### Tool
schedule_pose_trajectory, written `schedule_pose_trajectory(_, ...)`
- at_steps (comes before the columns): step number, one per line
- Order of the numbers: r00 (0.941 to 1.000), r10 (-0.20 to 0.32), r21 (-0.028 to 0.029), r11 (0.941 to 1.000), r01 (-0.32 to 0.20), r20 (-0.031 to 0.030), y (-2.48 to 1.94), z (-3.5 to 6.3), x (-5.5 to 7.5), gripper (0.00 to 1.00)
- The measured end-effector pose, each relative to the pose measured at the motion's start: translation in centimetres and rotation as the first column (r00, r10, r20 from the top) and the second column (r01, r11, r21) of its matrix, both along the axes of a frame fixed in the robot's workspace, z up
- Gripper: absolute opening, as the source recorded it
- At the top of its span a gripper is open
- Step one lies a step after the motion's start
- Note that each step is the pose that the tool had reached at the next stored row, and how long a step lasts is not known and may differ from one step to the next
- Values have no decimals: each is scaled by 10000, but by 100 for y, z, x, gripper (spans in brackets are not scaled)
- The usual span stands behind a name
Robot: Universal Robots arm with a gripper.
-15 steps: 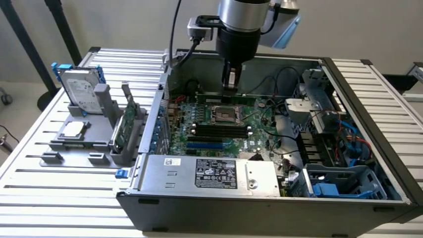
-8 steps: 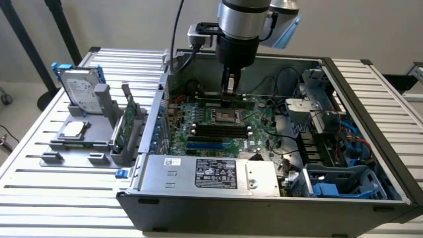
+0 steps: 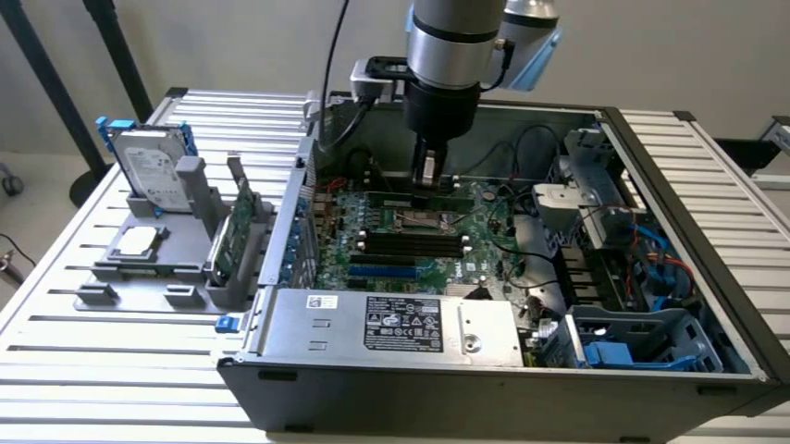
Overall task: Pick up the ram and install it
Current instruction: 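Insert the ram into the slot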
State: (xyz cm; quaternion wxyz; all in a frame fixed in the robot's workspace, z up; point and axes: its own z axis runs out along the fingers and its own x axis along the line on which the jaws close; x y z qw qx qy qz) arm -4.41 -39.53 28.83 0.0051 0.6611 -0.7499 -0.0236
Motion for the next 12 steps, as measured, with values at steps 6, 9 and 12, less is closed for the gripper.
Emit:
schedule_pose_trajectory(6, 10000, 0, 0, 10000, 0, 0, 0, -110, 0, 14)
schedule_pose_trajectory(9, 10000, 1, 0, 10000, -1, 0, 0, -164, 0, 14)
schedule_pose_trajectory(12, 10000, -1, 0, 10000, 1, 0, -4, -218, 0, 14)
